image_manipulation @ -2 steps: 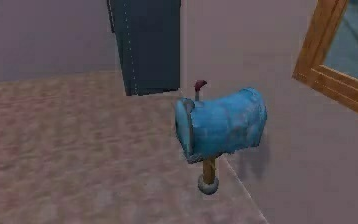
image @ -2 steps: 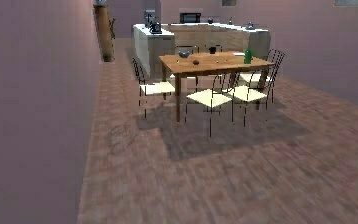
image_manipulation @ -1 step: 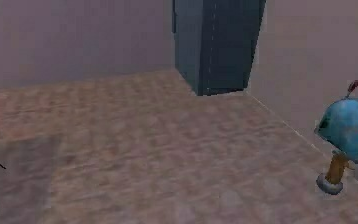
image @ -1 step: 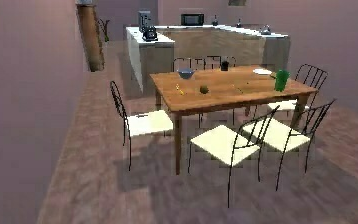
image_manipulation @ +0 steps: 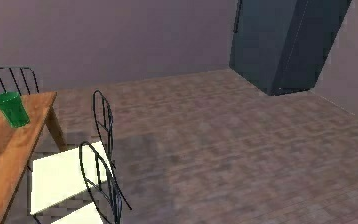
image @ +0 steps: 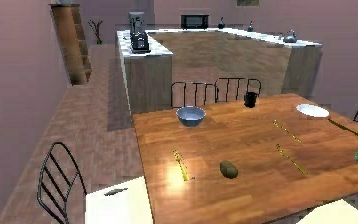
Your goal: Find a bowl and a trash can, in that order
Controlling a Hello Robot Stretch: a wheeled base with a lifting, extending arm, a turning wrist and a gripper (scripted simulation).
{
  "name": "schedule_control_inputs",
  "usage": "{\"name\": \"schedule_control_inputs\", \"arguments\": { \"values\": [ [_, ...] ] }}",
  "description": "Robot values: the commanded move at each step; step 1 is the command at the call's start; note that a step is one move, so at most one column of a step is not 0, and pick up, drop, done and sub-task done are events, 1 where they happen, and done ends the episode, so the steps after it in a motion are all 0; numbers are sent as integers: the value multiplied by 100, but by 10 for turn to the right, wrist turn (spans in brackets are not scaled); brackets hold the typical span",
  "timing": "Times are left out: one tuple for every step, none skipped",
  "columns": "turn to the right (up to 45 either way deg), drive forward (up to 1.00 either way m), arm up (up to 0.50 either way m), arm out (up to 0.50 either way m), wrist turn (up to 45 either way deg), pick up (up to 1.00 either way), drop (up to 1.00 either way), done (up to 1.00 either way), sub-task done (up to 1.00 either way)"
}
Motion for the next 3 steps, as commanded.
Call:
{"name": "schedule_control_inputs", "arguments": {
  "values": [
    [-120,0,0,0,0,0,0,0,0],
    [0,10,0,0,0,0,0,0,0],
    [150,0,0,0,0,0,0,0,0]
  ]
}}
